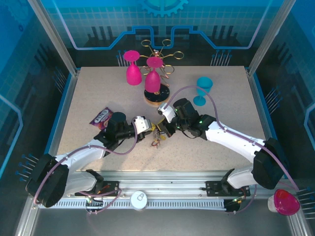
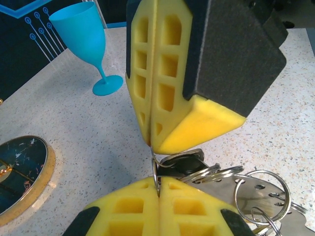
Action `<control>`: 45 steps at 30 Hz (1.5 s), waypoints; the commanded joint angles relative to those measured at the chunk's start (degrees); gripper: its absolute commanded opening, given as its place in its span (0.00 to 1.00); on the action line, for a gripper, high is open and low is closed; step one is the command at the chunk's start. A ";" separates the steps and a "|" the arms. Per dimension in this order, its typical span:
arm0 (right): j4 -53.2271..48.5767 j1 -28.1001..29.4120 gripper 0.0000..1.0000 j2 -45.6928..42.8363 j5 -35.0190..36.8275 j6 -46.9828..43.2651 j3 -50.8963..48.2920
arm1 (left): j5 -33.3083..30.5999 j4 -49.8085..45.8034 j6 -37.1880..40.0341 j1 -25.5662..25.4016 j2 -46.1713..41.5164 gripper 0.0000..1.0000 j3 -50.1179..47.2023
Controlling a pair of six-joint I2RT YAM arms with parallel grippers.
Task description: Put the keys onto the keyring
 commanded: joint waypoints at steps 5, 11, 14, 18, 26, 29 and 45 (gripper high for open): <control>-1.06 -0.07 0.00 1.04 7.91 -0.13 2.64 | 5.54 2.35 4.66 -2.22 -2.61 0.00 -0.85; -0.93 0.19 0.00 1.45 7.63 0.00 3.02 | 3.67 2.00 5.96 -3.13 -2.71 0.00 -0.98; -0.41 0.24 0.00 1.49 6.38 0.12 3.02 | 2.87 2.76 5.75 -3.21 -2.57 0.00 -1.22; 1.02 0.15 0.00 0.99 4.32 0.51 2.31 | 0.08 4.45 5.51 -3.50 -2.42 0.00 -1.87; 1.99 -0.54 0.00 1.21 2.58 1.70 1.44 | -0.94 7.56 4.83 -3.68 -2.36 0.00 -2.77; 1.96 -0.95 0.00 1.78 1.97 2.23 1.62 | -0.64 8.28 4.90 -3.73 -2.40 0.00 -3.08; 2.12 -2.21 0.01 1.43 0.15 3.76 0.84 | -0.93 7.88 5.06 -3.70 -2.50 0.00 -3.17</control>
